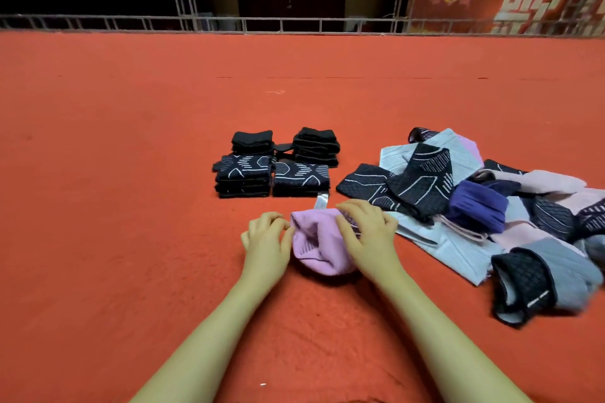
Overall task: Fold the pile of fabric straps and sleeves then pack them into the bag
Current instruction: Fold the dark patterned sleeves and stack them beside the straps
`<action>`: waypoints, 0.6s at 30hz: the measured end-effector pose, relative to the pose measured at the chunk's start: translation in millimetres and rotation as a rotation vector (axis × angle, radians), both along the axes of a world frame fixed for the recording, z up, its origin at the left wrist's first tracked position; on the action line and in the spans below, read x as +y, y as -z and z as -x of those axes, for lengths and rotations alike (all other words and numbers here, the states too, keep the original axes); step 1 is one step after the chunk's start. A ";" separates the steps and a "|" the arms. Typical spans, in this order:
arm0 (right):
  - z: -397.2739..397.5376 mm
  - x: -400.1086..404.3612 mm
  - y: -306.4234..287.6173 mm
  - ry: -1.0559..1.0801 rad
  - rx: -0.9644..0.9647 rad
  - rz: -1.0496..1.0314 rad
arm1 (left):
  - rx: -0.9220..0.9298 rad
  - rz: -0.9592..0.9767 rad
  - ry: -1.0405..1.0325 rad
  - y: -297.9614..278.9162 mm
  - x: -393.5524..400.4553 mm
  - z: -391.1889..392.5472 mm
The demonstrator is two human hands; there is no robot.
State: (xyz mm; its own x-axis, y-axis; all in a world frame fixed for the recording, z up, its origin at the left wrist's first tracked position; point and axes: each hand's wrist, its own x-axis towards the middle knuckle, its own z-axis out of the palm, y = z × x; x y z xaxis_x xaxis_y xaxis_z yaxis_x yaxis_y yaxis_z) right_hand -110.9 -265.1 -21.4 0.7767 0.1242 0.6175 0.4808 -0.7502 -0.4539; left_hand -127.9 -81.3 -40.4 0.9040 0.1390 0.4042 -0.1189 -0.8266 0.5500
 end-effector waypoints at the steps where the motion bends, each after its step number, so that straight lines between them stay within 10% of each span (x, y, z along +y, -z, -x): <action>1: -0.5 1.7 4.8 -0.003 0.071 0.027 | 0.057 -0.052 -0.046 1.8 9.2 -1.0; 10: 6.0 9.0 33.3 0.060 0.300 0.078 | -0.093 -0.238 0.263 -10.8 -8.5 -1.2; 18: -3.2 9.7 38.2 0.359 0.464 0.191 | 0.183 -0.568 0.365 -1.2 -33.9 -13.2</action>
